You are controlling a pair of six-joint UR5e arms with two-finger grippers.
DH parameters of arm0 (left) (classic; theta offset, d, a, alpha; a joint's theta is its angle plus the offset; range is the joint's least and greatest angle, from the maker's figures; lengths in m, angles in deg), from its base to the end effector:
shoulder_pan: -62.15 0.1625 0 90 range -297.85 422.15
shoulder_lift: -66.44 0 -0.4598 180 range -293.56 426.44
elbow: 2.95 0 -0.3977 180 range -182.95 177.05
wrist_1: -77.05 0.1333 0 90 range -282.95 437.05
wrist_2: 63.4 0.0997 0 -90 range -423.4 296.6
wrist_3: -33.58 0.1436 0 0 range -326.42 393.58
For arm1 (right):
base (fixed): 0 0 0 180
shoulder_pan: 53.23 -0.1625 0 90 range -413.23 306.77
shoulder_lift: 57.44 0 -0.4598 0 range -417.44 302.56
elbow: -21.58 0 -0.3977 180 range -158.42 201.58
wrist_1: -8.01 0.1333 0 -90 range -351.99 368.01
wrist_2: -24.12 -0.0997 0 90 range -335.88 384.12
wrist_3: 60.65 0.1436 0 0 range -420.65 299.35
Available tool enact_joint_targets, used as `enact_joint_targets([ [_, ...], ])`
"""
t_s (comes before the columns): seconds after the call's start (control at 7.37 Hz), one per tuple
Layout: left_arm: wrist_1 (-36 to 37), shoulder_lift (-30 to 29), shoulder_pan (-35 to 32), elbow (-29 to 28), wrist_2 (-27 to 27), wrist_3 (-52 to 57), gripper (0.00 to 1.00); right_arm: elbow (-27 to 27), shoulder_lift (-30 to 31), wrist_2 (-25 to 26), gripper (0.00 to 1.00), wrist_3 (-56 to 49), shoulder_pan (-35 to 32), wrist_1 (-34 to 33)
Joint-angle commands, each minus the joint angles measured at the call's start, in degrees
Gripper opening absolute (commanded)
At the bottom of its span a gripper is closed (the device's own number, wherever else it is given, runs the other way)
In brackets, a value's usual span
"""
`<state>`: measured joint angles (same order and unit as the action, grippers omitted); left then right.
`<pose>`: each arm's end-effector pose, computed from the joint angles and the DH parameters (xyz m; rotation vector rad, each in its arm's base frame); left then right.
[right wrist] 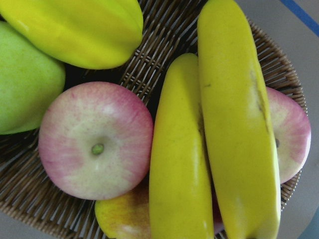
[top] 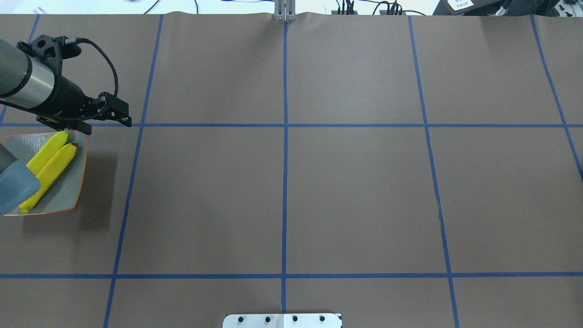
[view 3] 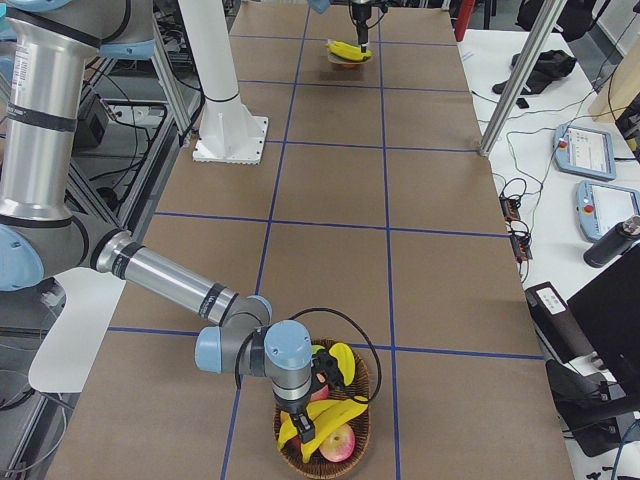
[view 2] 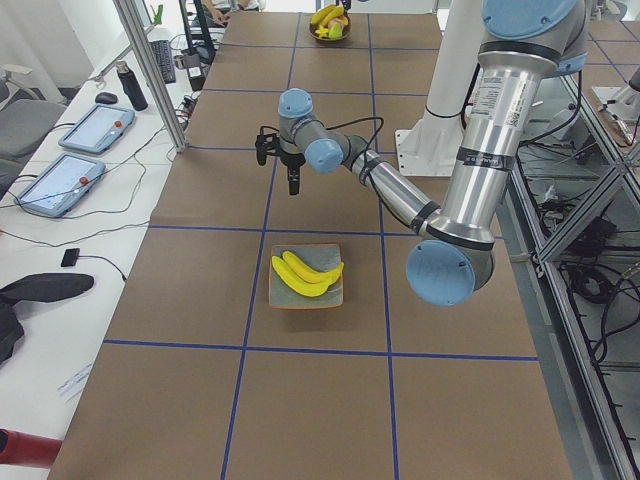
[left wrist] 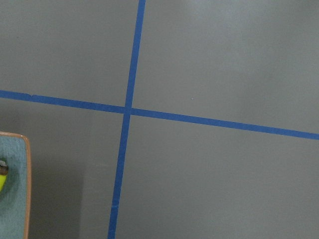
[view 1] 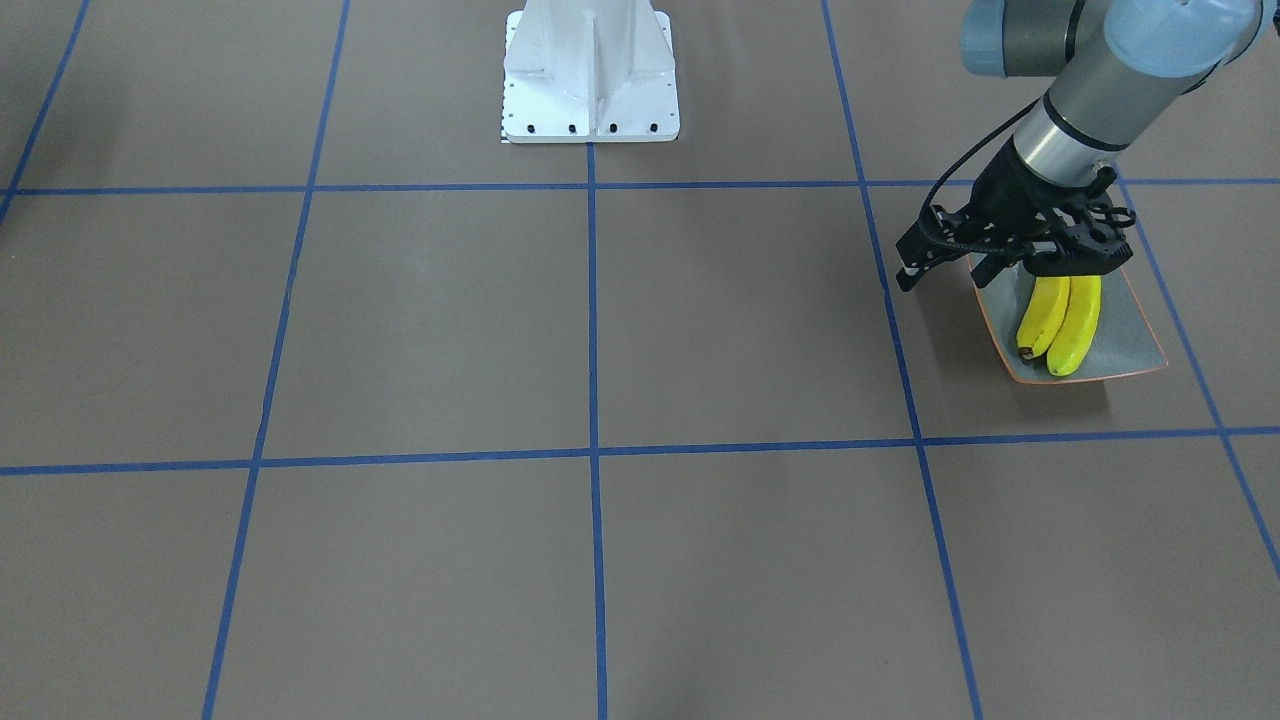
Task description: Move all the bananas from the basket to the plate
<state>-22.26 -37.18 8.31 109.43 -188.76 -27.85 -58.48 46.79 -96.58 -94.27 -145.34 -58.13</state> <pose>0.3037 -0.5006 0.3871 0.0643 0.9590 -0.1627 0.0728 -0.3464 0.8950 0.1613 -0.5179 -0.5352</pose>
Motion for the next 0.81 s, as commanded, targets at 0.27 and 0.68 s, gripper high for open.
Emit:
enact_joint_targets([
  [0.27, 0.00, 0.09, -0.13, 0.03, 0.02, 0.00, 1.00, -0.09, -0.17, -0.06, 0.31, 0.13, 0.00, 0.05],
  [0.68, 0.00, 0.61, -0.22, 0.03, 0.02, 0.70, 1.00, -1.06, -0.43, -0.32, 0.00, -0.30, 0.00, -0.04],
])
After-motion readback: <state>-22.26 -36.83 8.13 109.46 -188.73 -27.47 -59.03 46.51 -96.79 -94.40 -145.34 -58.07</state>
